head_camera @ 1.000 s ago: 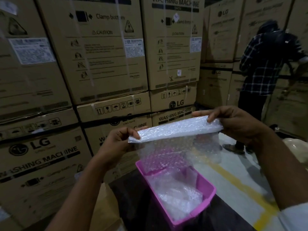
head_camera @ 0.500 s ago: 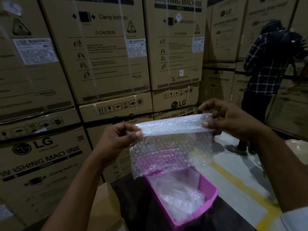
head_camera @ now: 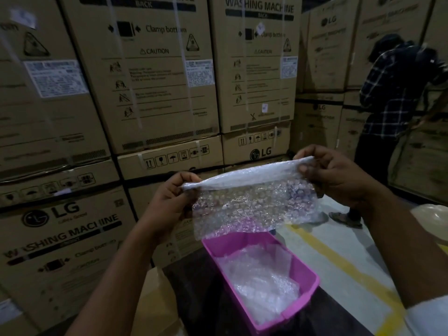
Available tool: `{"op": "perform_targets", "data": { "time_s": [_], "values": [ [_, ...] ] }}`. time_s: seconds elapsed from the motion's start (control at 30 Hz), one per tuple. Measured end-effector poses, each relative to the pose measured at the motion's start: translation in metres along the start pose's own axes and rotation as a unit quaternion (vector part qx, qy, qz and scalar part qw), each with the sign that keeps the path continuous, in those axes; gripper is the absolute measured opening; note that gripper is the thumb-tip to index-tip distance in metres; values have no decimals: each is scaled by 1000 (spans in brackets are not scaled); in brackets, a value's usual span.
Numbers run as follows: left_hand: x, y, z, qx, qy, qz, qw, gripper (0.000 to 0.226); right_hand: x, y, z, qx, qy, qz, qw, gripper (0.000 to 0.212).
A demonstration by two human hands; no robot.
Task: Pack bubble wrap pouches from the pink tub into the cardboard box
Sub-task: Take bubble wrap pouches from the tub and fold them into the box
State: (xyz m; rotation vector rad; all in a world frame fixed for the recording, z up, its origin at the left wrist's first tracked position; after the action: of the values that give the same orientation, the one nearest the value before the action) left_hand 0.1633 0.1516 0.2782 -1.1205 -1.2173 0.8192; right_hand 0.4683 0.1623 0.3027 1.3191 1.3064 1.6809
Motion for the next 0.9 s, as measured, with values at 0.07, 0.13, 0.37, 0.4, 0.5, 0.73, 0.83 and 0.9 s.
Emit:
{"op": "perform_targets", "data": {
  "time_s": [0.07,0.13,0.37,0.4,0.5,0.73,0.83,0.9],
  "values": [
    [-2,0,1,-15,3,3,1000,18,0,-1,6,-2,25,14,1000,20],
    [-3,-2,3,-40,7,3,999,16,-2,-3,11,-24,37,-4,999,37],
    [-2,-1,5,-124,20,14,992,26,-5,0,9,-15,58,-4,998,26],
    [-4,-1,4,-129,28,20,991,29,-4,0,9,-21,47,-9,999,38],
    [-6,3,6,-144,44,35,988,31,-4,-1,11,-15,55,-23,998,30],
    [-4,7,10,37,13,22,999,48,-6,1,7,-123,-18,-30,992,45],
    [-4,8,10,116,17,39,992,32,-8,1,4,-158,-28,-47,986,30],
    [-4,11,9,155,26,43,987,20,-9,-1,2,-185,-24,-58,981,22]
  ]
}}
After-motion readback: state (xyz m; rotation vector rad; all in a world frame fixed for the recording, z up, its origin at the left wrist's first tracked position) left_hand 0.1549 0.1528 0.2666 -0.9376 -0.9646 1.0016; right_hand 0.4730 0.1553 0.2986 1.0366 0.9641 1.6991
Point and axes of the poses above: each hand's wrist, its own x-axis towards the middle knuckle, its own z-axis out of the back of the hand, y = z × x, the point moved 4 cm from there along x, towards the middle knuckle, and after that the axes turned 1 degree about -x, right-handed, at the moved point
